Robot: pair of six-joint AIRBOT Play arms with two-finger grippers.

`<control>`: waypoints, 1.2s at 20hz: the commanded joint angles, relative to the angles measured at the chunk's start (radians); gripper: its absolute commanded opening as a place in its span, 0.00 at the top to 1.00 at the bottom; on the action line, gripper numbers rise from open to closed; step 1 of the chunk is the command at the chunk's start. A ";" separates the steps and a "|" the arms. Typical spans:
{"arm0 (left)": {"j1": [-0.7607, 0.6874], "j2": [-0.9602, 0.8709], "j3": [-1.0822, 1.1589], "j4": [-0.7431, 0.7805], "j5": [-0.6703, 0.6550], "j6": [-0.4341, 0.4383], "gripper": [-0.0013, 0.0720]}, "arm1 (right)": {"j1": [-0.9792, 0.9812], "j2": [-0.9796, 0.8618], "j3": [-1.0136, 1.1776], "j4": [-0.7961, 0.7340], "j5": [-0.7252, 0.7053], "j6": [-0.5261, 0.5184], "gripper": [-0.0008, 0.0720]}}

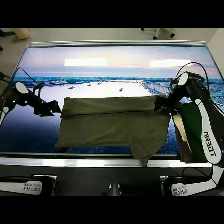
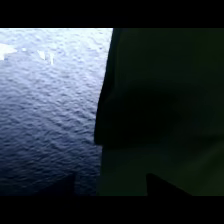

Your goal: Fold the shirts.

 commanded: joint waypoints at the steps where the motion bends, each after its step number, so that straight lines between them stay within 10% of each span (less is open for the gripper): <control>1: 0.056 0.126 -0.142 0.040 -0.095 0.020 0.24 | -0.031 0.101 -0.110 -0.080 0.144 -0.033 0.32; 11: 0.071 0.396 -0.723 -0.095 0.224 0.061 0.25 | -0.105 0.297 -0.523 0.043 -0.006 -0.112 0.32; 14: 0.042 0.396 -0.723 -0.111 0.286 0.020 0.37 | -0.105 0.297 -0.523 0.042 -0.034 -0.112 0.32; 18: 0.024 0.396 -0.723 -0.116 0.296 0.000 0.92 | -0.104 0.297 -0.577 0.111 -0.066 -0.131 0.32; 24: 0.021 0.419 -0.723 -0.123 0.287 0.007 0.95 | -0.105 0.297 -0.798 0.226 -0.172 -0.189 0.33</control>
